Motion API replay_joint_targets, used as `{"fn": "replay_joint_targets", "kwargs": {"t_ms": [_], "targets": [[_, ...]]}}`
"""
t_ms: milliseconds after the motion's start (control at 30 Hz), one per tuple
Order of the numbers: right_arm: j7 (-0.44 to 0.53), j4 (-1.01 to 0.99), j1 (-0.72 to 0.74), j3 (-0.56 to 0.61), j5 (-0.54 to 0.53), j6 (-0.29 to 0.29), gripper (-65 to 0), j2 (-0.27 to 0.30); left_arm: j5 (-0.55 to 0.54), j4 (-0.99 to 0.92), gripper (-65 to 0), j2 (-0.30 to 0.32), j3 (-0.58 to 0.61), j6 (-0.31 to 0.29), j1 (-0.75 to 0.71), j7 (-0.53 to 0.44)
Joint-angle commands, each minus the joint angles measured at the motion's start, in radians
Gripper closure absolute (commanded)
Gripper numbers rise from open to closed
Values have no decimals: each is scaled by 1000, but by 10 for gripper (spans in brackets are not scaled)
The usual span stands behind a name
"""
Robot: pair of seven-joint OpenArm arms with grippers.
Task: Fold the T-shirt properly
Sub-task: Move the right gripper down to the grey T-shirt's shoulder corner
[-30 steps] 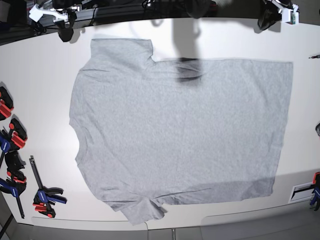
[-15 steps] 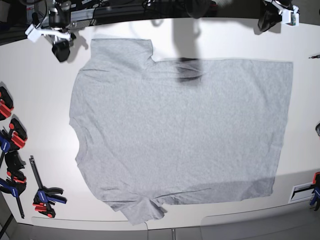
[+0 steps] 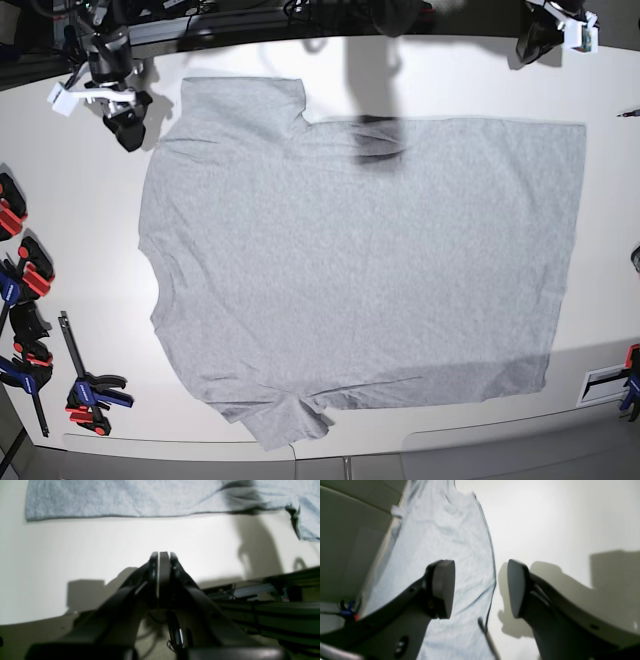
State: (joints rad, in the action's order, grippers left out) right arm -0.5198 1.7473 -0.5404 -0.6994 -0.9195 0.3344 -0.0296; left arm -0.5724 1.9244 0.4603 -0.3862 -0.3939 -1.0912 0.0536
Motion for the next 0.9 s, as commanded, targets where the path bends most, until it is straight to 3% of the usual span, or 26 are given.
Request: {"fn": "replay_joint_targets", "kwargs": {"t_ms": [0, 133, 233, 300, 667, 867], "targets": [[5, -20, 5, 2, -19, 7, -313, 15, -8, 13, 0, 6, -6, -3, -14, -23], [-37, -184, 55, 1, -99, 8, -312, 52, -8, 13, 0, 5, -6, -3, -14, -23], [-91, -290, 100, 1, -140, 57, -312, 61, -7, 13, 0, 6, -6, -3, -14, -22], [-131, -326, 128, 2, -139, 59, -312, 57, -5, 13, 0, 5, -6, -3, -14, -22], [-194, -332, 173, 4, -113, 46, -312, 57, -5, 13, 0, 5, -6, -3, -14, -15], [-330, -294, 171, -8, -80, 39, -312, 57, -5, 13, 0, 5, -6, -3, -14, 16]]}}
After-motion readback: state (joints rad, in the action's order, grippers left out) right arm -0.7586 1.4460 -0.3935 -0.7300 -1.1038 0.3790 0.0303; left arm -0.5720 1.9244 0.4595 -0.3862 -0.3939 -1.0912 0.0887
